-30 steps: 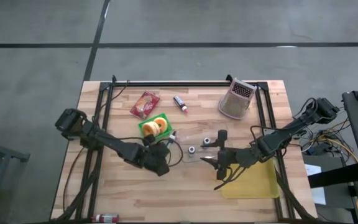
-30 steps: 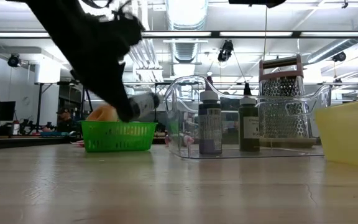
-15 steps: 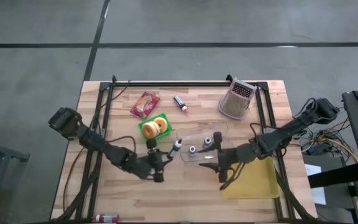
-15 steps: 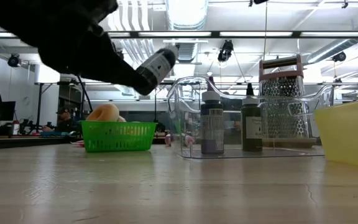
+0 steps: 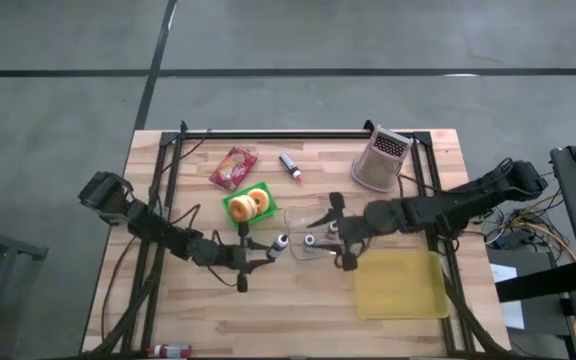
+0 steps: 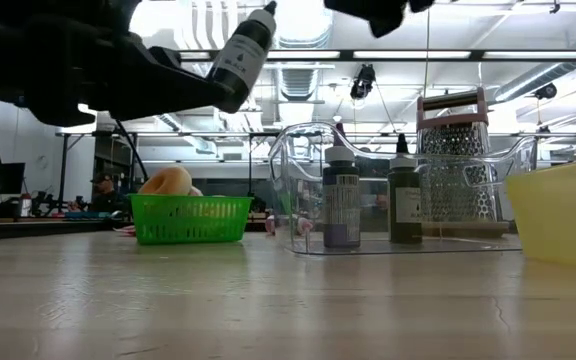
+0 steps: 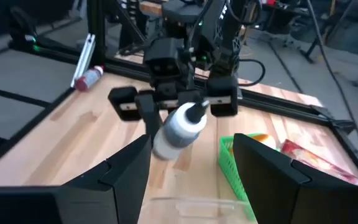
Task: Pick & Place Food Item
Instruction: Put the black food coloring bottle into the transparent bin
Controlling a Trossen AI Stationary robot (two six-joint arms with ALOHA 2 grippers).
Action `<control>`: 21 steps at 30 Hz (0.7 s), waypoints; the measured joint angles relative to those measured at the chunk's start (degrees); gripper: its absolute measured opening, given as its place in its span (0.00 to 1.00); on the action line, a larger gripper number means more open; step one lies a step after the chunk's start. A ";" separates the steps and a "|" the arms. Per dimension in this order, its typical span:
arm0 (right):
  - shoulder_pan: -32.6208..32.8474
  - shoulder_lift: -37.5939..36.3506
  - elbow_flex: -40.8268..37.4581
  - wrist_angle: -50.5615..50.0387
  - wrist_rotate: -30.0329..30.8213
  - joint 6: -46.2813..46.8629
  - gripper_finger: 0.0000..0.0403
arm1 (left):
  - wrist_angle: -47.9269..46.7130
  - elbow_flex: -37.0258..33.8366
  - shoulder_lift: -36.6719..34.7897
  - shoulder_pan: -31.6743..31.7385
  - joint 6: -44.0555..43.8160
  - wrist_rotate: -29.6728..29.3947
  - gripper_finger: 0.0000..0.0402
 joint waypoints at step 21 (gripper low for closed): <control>-5.84 12.46 16.31 -18.22 -10.45 2.99 0.56 | -0.43 1.56 1.15 6.15 2.01 8.16 0.30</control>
